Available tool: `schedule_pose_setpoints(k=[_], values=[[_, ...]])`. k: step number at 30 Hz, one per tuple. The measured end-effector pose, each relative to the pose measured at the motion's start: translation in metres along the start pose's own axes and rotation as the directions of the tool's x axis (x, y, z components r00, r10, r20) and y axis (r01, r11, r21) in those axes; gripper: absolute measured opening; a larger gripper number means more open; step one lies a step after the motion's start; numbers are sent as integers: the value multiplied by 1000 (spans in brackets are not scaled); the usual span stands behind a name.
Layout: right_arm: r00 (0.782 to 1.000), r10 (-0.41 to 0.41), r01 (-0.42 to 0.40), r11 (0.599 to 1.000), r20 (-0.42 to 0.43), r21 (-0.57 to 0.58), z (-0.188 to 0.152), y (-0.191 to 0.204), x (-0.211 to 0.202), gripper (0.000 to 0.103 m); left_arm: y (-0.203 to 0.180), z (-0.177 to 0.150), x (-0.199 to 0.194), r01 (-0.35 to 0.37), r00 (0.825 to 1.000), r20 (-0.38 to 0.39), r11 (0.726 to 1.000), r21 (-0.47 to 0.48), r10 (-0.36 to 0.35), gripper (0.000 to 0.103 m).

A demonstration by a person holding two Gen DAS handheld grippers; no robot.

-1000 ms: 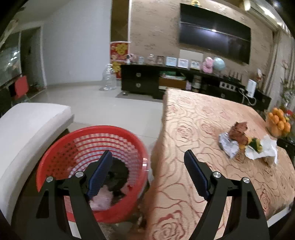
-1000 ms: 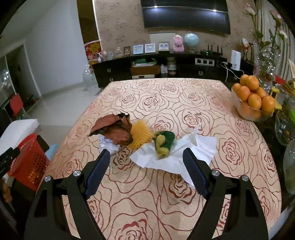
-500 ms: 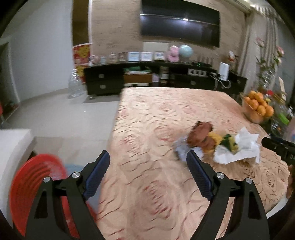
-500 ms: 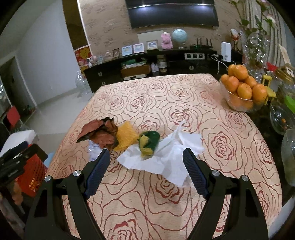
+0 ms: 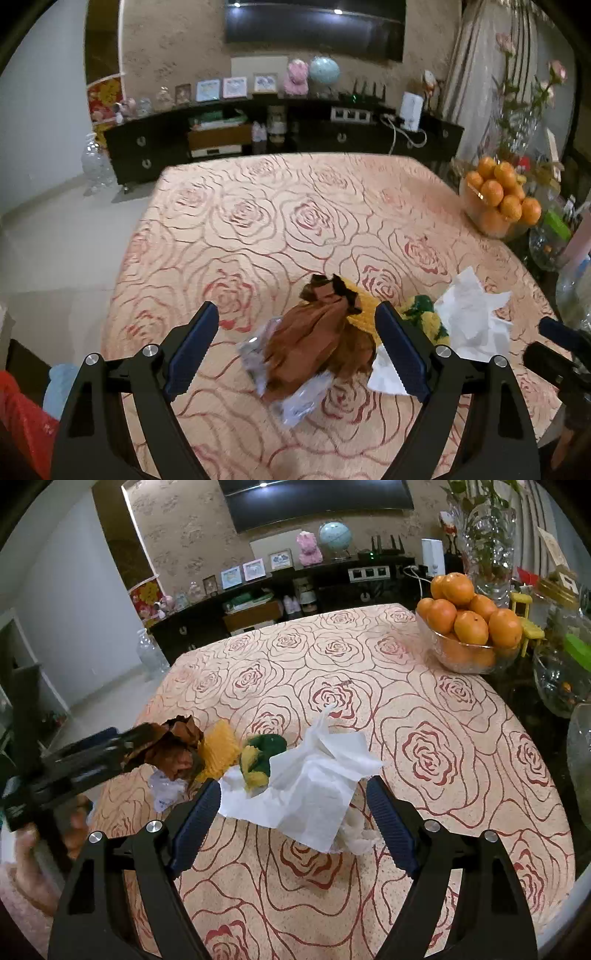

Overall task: Collect trash
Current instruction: 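Grasp the brown paper with the left tool while the right tool grasps the clear printed bag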

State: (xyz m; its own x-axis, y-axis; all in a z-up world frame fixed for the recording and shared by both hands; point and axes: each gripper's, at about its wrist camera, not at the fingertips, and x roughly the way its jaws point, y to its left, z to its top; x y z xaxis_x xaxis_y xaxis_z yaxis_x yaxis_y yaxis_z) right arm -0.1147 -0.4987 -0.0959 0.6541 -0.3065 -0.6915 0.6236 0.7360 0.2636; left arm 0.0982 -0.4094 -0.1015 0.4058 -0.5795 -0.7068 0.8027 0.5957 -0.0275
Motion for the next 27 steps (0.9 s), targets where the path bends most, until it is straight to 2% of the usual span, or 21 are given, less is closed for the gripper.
schedule_pose_setpoints(k=[5, 6, 8, 12, 14, 16, 17, 22, 27], values=[[1000, 10, -10, 1000, -3, 8, 3, -1, 4, 78, -7, -6, 24, 5, 999, -40, 1000, 23, -4, 80], [1000, 12, -12, 1000, -4, 8, 3, -1, 5, 78, -8, -8, 25, 7, 999, -41, 1000, 27, -5, 76], [1000, 16, -16, 1000, -10, 2, 3, 1, 7, 78, -9, -11, 30, 17, 998, -60, 999, 36, -15, 53], [1000, 19, -19, 1000, -17, -9, 2, 5, 9, 78, -11, -18, 28, 32, 998, -47, 998, 50, -30, 48], [1000, 18, -18, 1000, -17, -11, 2, 7, 10, 78, -10, -20, 22, 40, 999, -39, 998, 48, -38, 38], [1000, 18, -18, 1000, -18, -13, 2, 7, 11, 78, -6, -22, 12, 58, 998, -26, 998, 34, -57, 34], [1000, 18, -18, 1000, -18, -17, 2, 9, 11, 78, -5, -23, 8, 62, 998, -20, 998, 31, -61, 24], [1000, 24, -25, 998, -15, -50, 0, 20, 13, 78, 11, -31, -29, 86, 996, 31, 996, 14, -86, 24], [999, 39, -39, 995, -6, -87, 0, 33, 18, 78, 32, -40, -69, 78, 993, 84, 997, 1, -77, 24]])
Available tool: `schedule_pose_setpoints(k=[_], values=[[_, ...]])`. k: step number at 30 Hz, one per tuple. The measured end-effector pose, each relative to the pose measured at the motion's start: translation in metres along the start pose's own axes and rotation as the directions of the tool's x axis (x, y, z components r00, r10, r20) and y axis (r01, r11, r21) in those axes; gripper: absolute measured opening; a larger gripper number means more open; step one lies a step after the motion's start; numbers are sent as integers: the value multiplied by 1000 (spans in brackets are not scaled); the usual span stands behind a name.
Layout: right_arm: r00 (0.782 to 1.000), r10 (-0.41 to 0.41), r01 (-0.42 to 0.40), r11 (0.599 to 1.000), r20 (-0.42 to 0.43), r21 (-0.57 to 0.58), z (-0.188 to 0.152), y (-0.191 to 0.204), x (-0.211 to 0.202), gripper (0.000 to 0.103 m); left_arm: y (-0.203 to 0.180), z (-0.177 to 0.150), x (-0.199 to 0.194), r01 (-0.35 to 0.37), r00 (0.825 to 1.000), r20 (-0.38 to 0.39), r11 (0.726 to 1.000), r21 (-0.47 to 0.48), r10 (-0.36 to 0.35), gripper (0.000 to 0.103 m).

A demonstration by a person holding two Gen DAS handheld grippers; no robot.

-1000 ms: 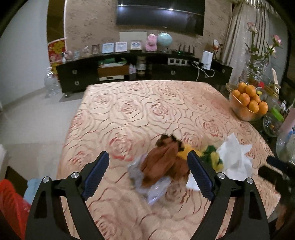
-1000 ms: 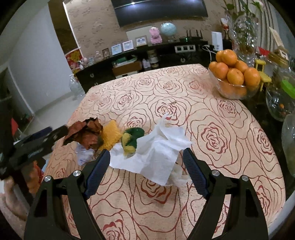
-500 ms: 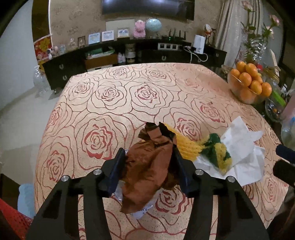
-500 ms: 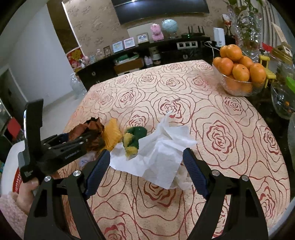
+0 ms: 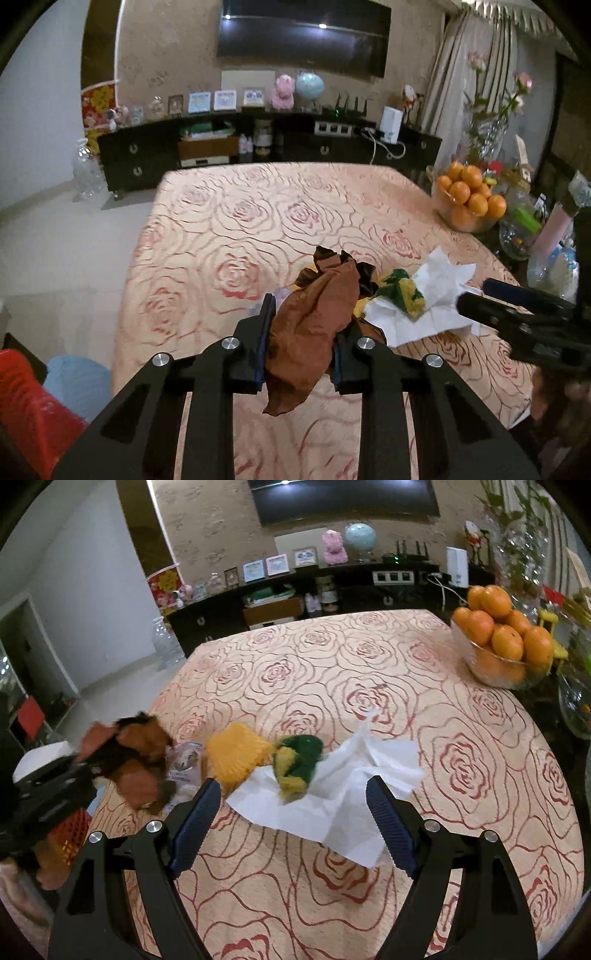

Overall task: Collect trash
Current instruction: 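Grasp the brown paper with the left tool while the right tool grasps the clear printed bag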

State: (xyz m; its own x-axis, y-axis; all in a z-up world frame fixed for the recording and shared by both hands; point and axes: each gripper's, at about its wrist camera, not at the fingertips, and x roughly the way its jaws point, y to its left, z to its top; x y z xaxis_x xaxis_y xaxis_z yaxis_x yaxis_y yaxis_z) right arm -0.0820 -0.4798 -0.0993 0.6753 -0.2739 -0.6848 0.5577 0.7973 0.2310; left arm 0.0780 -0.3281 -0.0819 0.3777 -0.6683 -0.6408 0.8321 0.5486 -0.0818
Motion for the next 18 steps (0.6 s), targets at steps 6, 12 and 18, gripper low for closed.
schedule_pose_setpoints(k=[6, 12, 18], values=[[999, 47, -47, 997, 3, -54, 2, 23, 12, 78, 26, -13, -43, -24, 999, 39, 999, -42, 25, 24], [994, 107, -108, 986, -14, -128, 6, 59, 35, 78, 49, -25, -72, -79, 993, 83, 994, -78, 85, 24], [988, 139, -151, 968, -72, -203, 7, 99, 68, 78, 69, -33, -85, -92, 989, 101, 987, -129, 105, 24]])
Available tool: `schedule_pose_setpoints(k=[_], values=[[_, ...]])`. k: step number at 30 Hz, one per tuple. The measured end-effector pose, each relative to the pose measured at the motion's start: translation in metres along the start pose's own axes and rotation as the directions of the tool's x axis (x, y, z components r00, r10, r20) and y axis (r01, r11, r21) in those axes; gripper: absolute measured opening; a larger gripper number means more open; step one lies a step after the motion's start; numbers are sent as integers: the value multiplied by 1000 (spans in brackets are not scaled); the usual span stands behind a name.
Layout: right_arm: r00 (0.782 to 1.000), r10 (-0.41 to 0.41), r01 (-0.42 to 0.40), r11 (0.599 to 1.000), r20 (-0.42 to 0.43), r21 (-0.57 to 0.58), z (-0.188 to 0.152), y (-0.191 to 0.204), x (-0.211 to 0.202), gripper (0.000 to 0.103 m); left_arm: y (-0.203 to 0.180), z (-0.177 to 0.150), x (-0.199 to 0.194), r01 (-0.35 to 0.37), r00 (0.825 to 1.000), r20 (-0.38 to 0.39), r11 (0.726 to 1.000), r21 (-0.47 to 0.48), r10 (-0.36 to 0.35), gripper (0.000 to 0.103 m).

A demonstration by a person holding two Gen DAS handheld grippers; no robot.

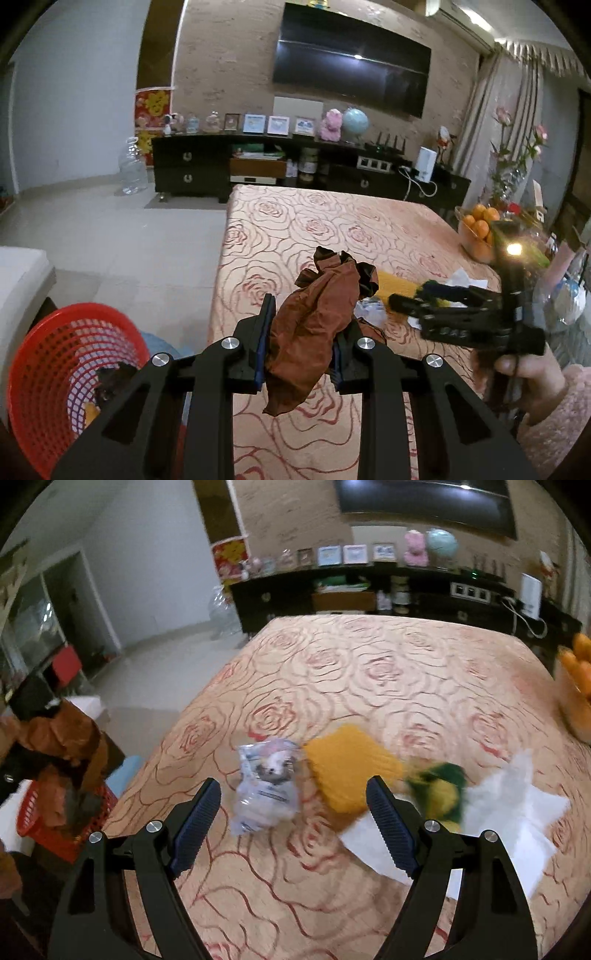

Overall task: Collect trash
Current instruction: 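Grasp the brown paper with the left tool while the right tool grasps the clear printed bag, then carry the brown paper and clear printed bag in both tools to the wastebasket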

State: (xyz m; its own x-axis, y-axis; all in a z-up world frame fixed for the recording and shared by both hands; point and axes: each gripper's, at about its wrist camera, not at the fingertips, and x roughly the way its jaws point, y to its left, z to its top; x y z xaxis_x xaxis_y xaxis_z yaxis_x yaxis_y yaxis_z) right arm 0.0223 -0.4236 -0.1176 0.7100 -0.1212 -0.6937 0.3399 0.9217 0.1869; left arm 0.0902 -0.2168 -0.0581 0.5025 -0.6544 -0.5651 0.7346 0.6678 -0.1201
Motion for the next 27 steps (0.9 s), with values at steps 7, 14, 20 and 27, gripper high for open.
schedule_pose_setpoints(k=[7, 14, 20, 27], values=[[998, -13, 9, 998, -57, -64, 6, 20, 38, 75, 16, -3, -14, -20, 999, 29, 1000, -16, 21, 24], [987, -58, 42, 993, -150, -107, 0, 34, 68, 56, 24, -6, -18, -39, 999, 35, 999, -29, 40, 24], [987, -50, 36, 995, -155, -91, -4, 36, 70, 45, 24, -7, -24, -70, 996, 56, 997, -12, 70, 24], [994, -20, 7, 993, -108, -114, -7, 51, 47, 44, 34, -8, -37, -94, 992, 86, 995, -17, 95, 24]])
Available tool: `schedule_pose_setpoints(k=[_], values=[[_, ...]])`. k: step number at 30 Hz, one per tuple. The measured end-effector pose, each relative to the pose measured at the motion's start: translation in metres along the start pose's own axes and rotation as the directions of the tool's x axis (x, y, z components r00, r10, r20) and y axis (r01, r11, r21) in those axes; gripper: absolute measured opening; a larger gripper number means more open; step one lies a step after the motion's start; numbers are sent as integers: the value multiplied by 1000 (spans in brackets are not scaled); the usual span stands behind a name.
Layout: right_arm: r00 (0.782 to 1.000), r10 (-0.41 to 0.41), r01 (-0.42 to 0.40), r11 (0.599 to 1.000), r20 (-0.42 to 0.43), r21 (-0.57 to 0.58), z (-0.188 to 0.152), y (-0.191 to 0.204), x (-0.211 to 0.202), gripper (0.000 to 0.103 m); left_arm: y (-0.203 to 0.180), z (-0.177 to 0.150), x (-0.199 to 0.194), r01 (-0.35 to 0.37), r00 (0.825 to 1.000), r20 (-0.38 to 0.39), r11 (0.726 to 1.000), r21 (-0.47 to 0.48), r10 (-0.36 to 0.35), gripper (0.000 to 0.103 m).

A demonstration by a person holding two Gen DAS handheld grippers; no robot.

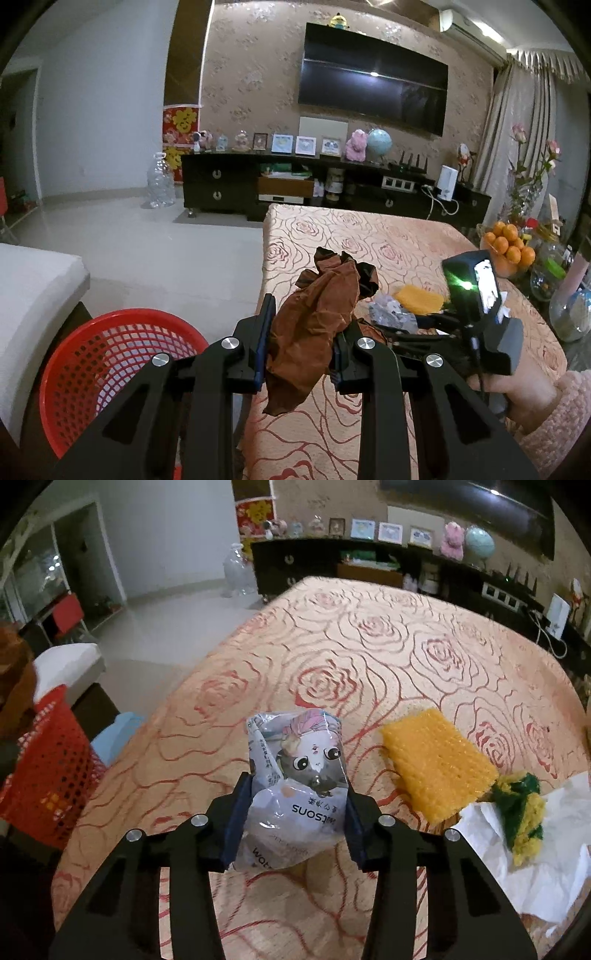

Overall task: Collect trash
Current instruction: 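Carry the brown paper and clear printed bag in both tools to the wastebasket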

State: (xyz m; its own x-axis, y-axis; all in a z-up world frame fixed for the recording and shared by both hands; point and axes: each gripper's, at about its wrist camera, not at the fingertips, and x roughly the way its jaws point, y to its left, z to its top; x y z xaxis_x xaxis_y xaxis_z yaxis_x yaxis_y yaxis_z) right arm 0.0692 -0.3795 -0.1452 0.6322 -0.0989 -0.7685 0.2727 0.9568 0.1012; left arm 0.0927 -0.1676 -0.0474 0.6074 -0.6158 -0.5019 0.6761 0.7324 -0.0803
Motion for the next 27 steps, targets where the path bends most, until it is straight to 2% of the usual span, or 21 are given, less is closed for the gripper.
schedule_pose_setpoints(k=[10, 27], values=[[991, 71, -66, 997, 113, -48, 0, 30, -59, 44, 15, -9, -19, -35, 999, 7, 998, -47, 35, 24], [972, 152, -128, 982, 180, -138, -8, 74, -108, 44, 34, -20, -63, -105, 994, 17, 986, -131, 108, 24]])
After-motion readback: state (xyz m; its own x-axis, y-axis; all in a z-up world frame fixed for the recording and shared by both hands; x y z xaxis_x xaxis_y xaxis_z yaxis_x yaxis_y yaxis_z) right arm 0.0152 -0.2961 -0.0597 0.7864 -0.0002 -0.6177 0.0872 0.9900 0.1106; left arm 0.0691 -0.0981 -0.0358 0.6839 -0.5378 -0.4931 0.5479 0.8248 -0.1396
